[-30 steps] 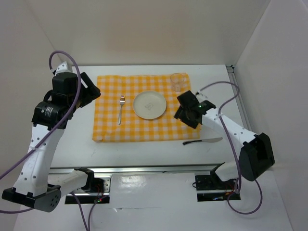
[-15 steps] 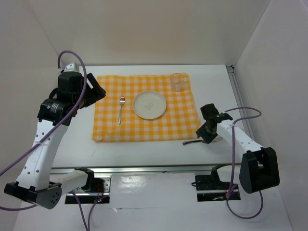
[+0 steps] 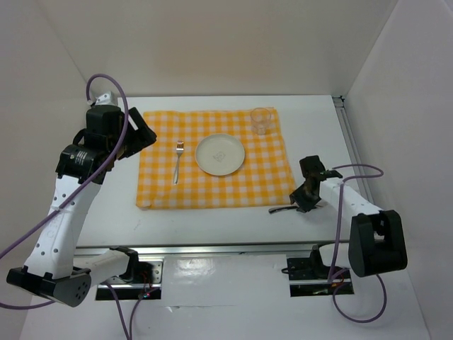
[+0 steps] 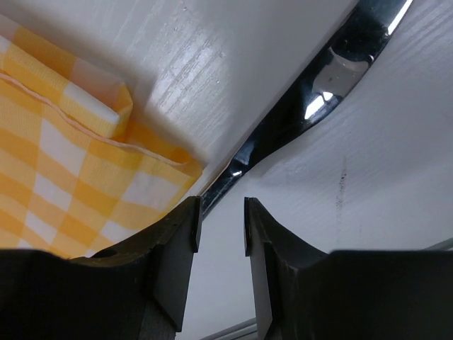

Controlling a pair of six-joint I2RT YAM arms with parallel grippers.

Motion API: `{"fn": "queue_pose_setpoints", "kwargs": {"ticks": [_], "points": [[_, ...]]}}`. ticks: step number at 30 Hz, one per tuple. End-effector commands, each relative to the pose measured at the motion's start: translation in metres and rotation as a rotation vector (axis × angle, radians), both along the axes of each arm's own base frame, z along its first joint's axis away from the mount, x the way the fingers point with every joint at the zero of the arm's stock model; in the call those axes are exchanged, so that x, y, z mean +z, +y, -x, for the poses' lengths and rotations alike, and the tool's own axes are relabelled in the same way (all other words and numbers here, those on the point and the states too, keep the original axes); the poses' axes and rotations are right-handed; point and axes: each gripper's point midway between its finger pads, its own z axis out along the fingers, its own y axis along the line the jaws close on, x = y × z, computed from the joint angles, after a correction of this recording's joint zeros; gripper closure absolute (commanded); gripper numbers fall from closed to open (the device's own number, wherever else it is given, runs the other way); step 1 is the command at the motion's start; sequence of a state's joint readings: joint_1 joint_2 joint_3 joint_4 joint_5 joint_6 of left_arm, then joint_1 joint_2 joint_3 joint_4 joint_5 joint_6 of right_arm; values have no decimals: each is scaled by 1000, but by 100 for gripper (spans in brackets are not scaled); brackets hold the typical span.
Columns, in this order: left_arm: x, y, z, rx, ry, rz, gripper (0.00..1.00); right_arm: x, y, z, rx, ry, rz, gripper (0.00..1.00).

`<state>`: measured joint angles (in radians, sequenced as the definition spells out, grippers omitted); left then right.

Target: Set the dinner table for one person

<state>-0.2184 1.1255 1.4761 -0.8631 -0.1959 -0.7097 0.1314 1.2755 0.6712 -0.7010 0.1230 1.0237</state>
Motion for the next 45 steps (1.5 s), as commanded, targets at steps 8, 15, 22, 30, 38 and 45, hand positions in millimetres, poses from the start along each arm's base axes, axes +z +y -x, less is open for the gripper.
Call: {"fn": "queue_pose_setpoints", "kwargs": {"ticks": [8, 15, 22, 30, 38, 45], "points": [[7, 1, -5, -1, -33, -1, 17, -18, -3, -19, -1, 14, 23, 58], [3, 2, -6, 7, -16, -10, 17, -29, -16, -1, -13, 107, 96, 58], [3, 2, -6, 7, -16, -10, 17, -18, -23, 4, -35, 113, 157, 52], [1, 0, -7, -1, -15, -5, 17, -8, -20, -3, -13, 86, 184, 28], [4, 2, -7, 7, -25, -8, 17, -13, -26, 16, -73, 182, 228, 51], [4, 0, -7, -1, -24, -3, 17, -5, -27, 11, -75, 125, 225, 61]]}}
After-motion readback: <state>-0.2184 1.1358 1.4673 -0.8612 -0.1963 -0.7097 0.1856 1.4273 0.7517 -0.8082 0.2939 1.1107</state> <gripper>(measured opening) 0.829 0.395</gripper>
